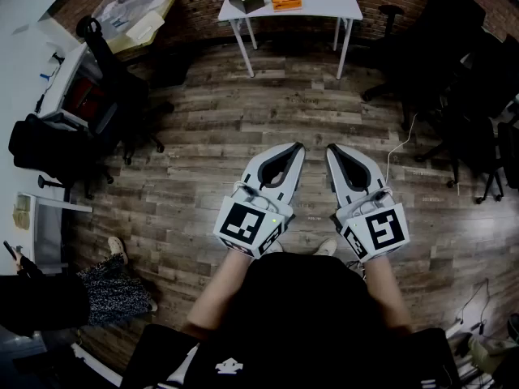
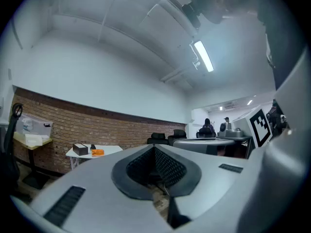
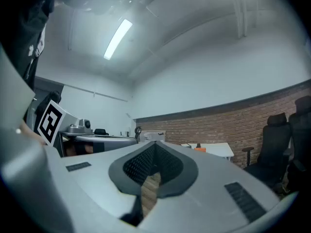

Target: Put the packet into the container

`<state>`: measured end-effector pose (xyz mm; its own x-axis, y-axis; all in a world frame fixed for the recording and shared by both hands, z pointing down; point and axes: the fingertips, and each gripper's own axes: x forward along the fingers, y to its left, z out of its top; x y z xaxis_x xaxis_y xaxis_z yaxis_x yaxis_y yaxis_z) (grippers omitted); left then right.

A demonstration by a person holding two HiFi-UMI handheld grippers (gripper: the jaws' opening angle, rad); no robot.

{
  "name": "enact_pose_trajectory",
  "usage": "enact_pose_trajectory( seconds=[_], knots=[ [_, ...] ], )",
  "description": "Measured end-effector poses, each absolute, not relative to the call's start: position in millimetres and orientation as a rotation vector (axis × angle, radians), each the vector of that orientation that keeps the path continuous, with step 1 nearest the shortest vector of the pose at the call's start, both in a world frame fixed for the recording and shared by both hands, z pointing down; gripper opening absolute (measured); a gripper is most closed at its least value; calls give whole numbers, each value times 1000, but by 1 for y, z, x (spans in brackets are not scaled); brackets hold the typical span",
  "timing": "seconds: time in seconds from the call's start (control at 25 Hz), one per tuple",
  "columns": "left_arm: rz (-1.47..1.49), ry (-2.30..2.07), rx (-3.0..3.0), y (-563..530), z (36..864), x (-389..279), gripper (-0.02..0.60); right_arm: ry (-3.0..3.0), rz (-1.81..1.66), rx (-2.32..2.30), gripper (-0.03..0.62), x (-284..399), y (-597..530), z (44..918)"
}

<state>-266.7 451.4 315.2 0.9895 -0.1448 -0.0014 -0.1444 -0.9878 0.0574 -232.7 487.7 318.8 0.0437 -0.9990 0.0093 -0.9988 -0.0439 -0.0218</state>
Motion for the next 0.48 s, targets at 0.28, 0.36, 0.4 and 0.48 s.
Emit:
enact_pose_trajectory(
  seconds=[0.28, 0.36, 0.4, 0.48],
  knots=[
    [1, -225, 3072, 446, 314, -265, 6, 2169, -35, -2245, 5, -233, 482, 317],
    [2, -223, 3065, 446, 315, -263, 6, 2172, -37, -2251, 5, -232, 482, 319],
    [3, -221, 3059, 446, 317, -262, 6, 2173, -39, -2254, 5, -231, 482, 320],
    [8, -218, 3050, 447, 318, -260, 6, 2174, -44, -2255, 5, -229, 482, 321]
  ],
)
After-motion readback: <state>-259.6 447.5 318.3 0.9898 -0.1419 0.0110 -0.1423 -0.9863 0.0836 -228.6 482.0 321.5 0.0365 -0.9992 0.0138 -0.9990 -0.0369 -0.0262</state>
